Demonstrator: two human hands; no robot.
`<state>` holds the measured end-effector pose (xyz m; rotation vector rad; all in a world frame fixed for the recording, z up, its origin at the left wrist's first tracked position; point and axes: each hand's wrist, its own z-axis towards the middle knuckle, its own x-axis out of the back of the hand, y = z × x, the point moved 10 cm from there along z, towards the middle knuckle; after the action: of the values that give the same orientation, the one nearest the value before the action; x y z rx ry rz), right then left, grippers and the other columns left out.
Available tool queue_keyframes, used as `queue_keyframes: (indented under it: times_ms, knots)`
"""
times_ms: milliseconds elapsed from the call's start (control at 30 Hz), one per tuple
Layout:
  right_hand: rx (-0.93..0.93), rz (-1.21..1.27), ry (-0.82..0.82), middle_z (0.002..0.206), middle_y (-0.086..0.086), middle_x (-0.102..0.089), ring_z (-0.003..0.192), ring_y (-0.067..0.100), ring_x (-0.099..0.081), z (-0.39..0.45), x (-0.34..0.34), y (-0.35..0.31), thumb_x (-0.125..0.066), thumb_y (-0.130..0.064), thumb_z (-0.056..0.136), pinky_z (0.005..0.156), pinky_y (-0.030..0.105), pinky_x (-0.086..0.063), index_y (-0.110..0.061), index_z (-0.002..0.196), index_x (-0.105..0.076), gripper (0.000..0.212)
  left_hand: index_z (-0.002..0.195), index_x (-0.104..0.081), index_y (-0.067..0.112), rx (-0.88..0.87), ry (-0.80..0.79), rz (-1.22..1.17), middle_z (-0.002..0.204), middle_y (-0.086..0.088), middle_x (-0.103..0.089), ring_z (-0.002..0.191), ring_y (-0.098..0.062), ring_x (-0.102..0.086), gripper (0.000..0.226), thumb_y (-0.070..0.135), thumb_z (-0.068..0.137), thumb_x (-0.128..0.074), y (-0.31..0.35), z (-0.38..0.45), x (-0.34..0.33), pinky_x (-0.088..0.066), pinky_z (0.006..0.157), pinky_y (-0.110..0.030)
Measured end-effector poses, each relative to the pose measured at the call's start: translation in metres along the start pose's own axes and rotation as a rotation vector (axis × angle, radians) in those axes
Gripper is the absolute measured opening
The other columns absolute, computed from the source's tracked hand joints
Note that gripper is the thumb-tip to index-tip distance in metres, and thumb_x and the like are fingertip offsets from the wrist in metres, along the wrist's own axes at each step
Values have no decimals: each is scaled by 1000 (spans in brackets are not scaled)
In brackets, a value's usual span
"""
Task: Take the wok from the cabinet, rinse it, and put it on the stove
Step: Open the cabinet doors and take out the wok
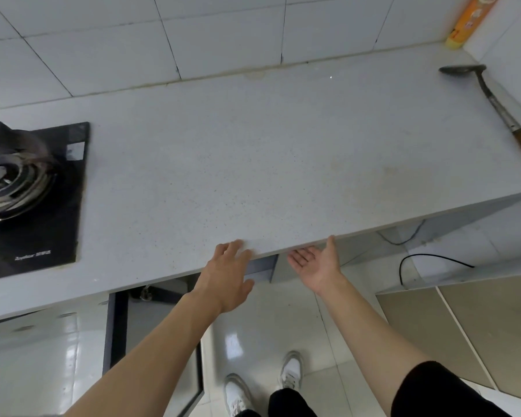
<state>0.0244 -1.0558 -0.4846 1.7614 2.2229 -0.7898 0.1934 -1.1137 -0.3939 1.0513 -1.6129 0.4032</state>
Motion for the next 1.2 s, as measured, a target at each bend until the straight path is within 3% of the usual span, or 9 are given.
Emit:
queue_keyframes:
  times_ms: [100,233,333,500,700,867,933,1033,1200]
  knots:
    - [0,72,-13,145,23,-39,135,37,-38,2,0,3,-38,-59,95,115,47,-29,-1,147,-26,79,146,-32,22,2,-6,-5,158,-4,-17,140,-29,-19,62,44,93,-53,1,-1,0,-38,110,-36]
    - [-9,91,-9,124,22,-50,130,39,-43,4,9,6,-35,-52,99,112,49,-34,3,142,-34,69,146,-32,21,3,-22,-1,158,-5,-17,139,-30,-19,63,45,92,-54,2,-1,1,-38,109,-36]
    - [0,-11,16,121,23,-52,120,39,-51,-2,19,7,-41,-41,101,103,47,-41,4,131,-44,54,146,-33,19,8,-35,7,156,-5,-18,138,-29,-21,63,45,92,-55,4,0,2,-38,109,-35]
    - [71,-314,95,92,17,-55,93,30,-59,-15,40,5,-59,-13,94,94,41,-51,1,100,-56,15,142,-33,16,12,-34,18,155,-7,-16,138,-31,-19,61,43,92,-55,9,-2,2,-38,107,-35]
    - [177,-532,215,83,16,-55,83,26,-60,-38,72,-1,-69,-7,86,86,38,-56,-2,85,-55,16,140,-32,16,-1,-23,68,154,-10,-17,137,-33,-20,60,39,90,-56,11,-4,-2,-39,107,-37]
    - [274,-744,398,62,11,-60,55,20,-62,-49,108,-10,-74,-8,82,80,46,-59,-5,68,-54,25,138,-35,13,15,-26,86,151,-13,-21,135,-34,-22,57,39,91,-55,14,-1,-2,-40,105,-38]
    - [308,-811,452,64,11,-64,50,20,-63,-56,119,-15,-75,-10,81,76,46,-60,-6,70,-57,22,138,-35,11,17,-13,63,150,-13,-21,137,-33,-21,58,37,90,-57,17,-1,-3,-39,107,-37]
    - [373,-912,504,75,14,-69,57,21,-67,-71,129,-23,-75,-12,81,70,43,-61,-4,82,-61,16,140,-32,12,-39,51,62,151,-10,-18,138,-30,-21,60,34,90,-58,31,-2,-4,-38,108,-36]
    - [468,-1111,567,76,10,-70,67,26,-70,-90,149,-38,-75,-12,78,67,41,-61,-11,72,-61,16,139,-29,9,-151,65,112,152,-12,-19,138,-31,-22,60,35,92,-55,65,3,-12,-35,111,-37]
